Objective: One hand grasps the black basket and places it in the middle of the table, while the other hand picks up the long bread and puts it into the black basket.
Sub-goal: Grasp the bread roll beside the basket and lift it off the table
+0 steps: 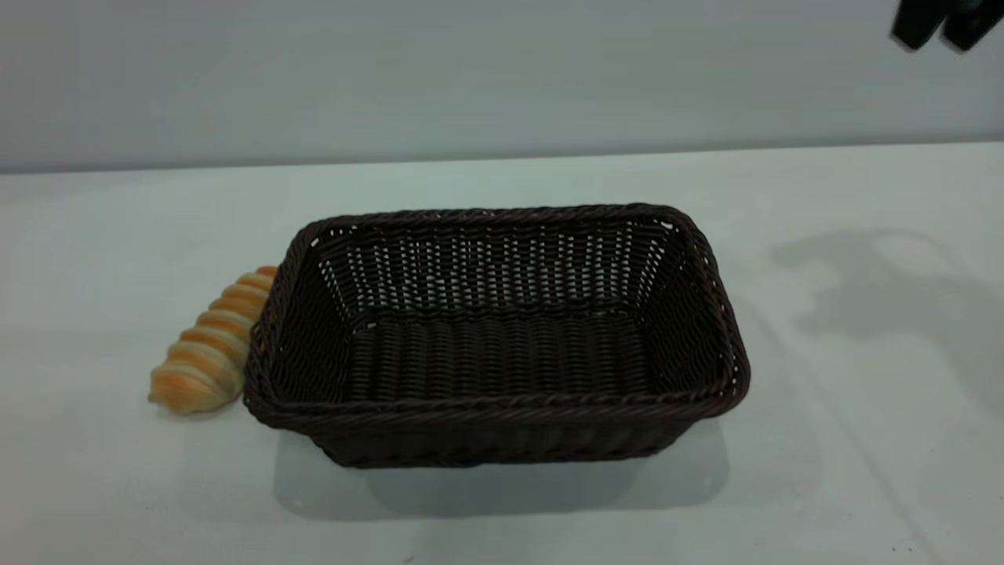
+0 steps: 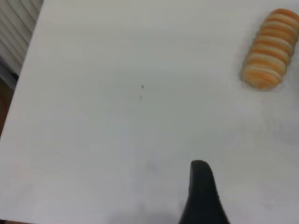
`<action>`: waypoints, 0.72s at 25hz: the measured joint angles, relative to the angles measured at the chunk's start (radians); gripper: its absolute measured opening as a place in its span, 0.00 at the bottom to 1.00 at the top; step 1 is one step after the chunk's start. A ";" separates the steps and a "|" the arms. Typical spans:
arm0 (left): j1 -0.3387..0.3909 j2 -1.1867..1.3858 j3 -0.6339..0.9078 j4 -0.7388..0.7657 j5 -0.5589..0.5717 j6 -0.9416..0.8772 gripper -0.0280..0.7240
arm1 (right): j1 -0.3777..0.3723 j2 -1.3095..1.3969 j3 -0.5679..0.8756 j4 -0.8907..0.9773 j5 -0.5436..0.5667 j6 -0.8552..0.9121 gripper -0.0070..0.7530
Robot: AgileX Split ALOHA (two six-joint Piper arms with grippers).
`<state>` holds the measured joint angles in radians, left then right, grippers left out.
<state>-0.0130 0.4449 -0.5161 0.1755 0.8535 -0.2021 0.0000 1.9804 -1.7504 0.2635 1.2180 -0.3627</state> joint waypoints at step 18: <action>0.000 0.707 -0.205 -0.184 -0.084 0.184 0.78 | 0.010 -0.740 0.642 0.000 -0.106 0.024 0.56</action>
<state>-0.0130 1.1519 -0.7209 -0.0083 0.7698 -0.0181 0.0104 1.2409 -1.1084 0.2632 1.1120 -0.3386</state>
